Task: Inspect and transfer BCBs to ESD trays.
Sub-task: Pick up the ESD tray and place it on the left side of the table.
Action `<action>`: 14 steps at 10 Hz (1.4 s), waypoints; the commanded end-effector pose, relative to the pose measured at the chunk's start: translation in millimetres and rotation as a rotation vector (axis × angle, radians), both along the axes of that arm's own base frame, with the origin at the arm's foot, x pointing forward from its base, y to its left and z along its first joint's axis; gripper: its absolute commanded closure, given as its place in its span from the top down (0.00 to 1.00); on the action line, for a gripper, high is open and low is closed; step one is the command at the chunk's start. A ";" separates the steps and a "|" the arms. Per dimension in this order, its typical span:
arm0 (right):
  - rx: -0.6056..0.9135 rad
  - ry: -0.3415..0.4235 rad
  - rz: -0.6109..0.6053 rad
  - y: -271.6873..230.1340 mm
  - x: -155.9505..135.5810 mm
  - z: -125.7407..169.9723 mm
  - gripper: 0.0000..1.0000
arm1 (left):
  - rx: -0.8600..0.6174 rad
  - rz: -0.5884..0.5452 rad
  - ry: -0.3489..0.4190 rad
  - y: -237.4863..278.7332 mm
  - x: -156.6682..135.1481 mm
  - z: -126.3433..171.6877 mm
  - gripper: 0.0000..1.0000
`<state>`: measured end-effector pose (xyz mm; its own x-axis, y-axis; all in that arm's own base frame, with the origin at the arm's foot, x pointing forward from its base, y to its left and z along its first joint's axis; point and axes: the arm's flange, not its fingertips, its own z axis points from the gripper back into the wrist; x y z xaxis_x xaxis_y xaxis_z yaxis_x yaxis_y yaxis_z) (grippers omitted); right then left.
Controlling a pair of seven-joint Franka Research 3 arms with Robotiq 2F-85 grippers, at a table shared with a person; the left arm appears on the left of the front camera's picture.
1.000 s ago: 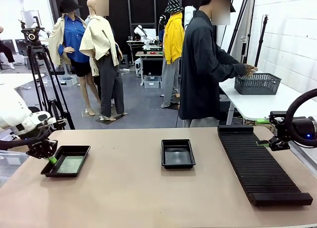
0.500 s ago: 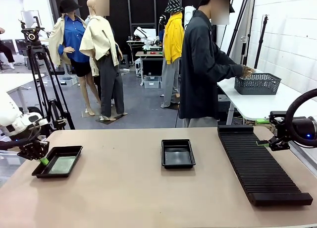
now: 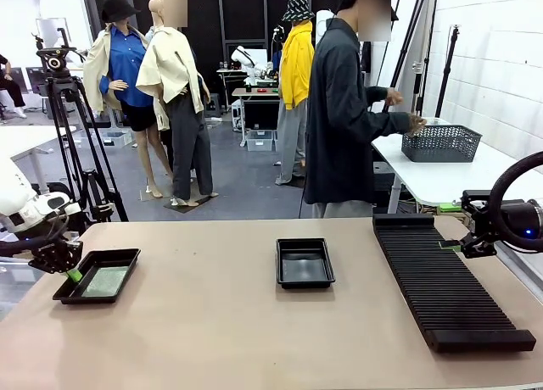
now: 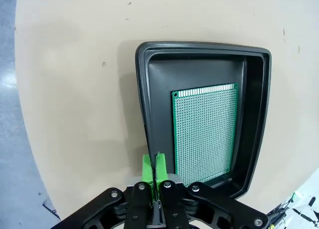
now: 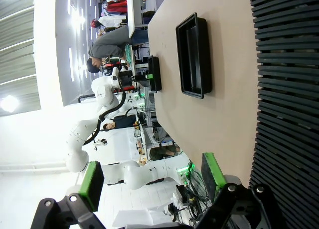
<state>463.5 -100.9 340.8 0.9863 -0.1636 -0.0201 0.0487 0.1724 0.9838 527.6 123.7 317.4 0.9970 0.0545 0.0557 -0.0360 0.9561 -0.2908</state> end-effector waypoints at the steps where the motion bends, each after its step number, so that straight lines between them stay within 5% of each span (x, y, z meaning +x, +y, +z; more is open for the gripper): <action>1: -0.001 0.002 -0.004 2.3 -3.4 0.5 1.00 | 0.011 -0.015 0.014 5.5 2.9 0.2 0.00; 4: -0.001 0.002 -0.004 2.3 -3.4 0.5 1.00 | -0.015 -0.017 0.022 4.1 3.4 2.3 0.00; 9: -0.001 0.002 -0.004 2.3 -3.4 0.5 1.00 | -0.078 0.017 -0.009 7.9 -1.1 24.2 0.92; 10: -0.001 0.002 -0.004 2.3 -3.4 0.5 1.00 | -0.098 0.025 -0.035 8.2 -2.8 35.0 1.00; 14: -0.001 0.002 -0.004 2.3 -3.4 0.5 1.00 | -0.105 0.036 -0.062 8.3 -7.1 50.8 1.00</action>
